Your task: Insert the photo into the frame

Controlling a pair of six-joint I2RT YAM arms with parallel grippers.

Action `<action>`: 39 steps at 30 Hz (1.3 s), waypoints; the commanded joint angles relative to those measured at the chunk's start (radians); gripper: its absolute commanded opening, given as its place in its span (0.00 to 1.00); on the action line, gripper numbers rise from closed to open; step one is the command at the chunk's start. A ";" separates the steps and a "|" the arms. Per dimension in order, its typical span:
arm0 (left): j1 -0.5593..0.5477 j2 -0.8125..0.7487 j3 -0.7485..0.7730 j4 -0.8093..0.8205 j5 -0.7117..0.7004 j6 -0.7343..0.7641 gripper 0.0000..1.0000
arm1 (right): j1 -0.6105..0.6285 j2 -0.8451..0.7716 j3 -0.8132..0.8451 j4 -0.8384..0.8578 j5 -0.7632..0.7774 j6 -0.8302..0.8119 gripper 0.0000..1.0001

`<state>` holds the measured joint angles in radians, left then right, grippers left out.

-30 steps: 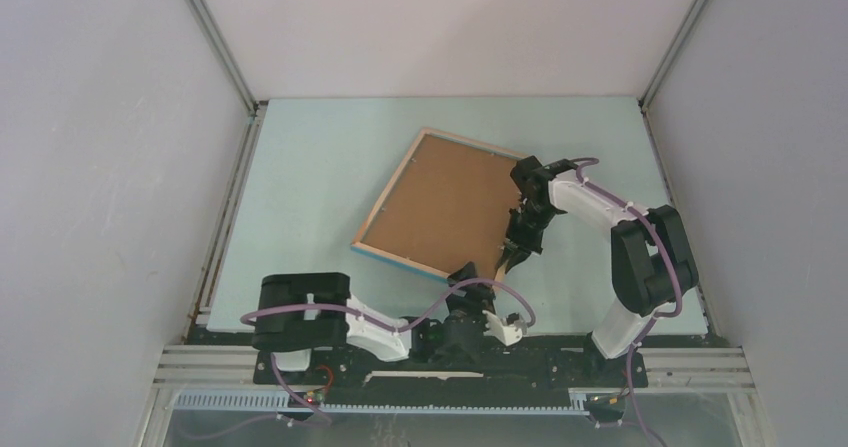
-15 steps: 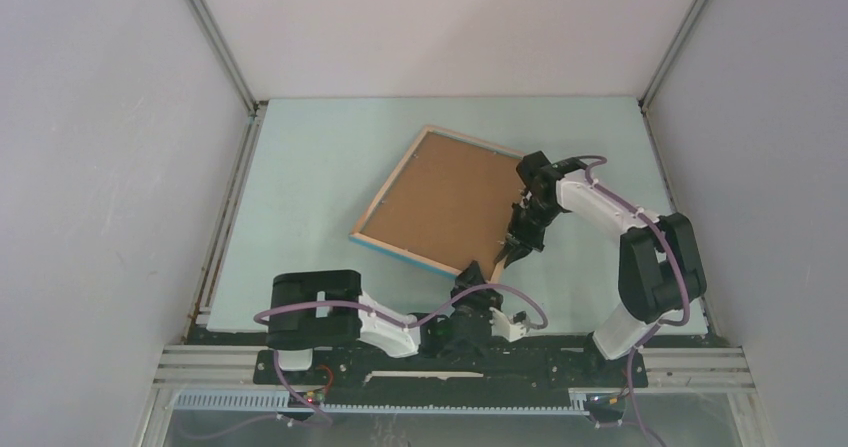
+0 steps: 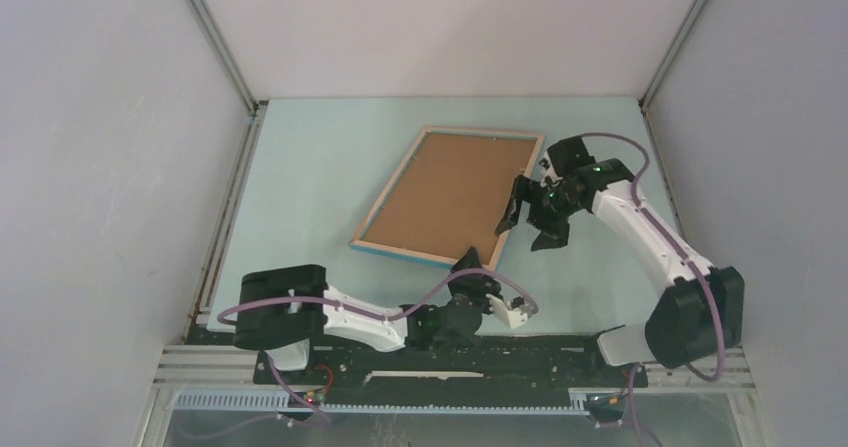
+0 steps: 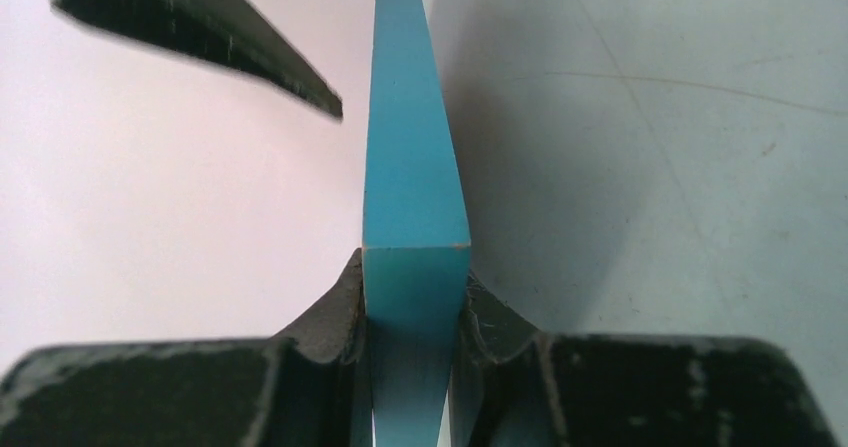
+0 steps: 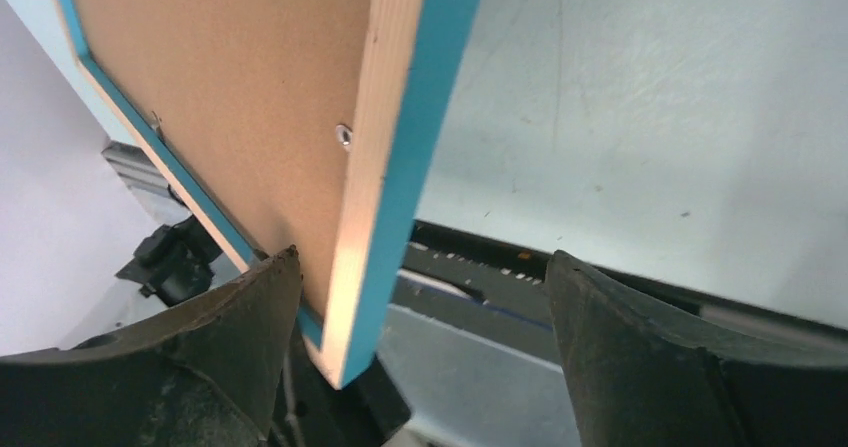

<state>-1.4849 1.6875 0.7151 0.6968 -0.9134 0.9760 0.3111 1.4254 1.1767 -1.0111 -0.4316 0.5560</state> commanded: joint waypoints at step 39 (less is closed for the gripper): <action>1.050 -0.917 -0.226 -0.259 0.914 -1.745 0.00 | -0.076 -0.686 0.033 0.018 0.330 -0.122 0.87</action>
<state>-0.5873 0.8055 0.5209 0.4103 -0.2047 -0.5068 0.2367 0.7444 1.2297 -1.0470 -0.0677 0.4183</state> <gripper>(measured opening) 0.239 0.879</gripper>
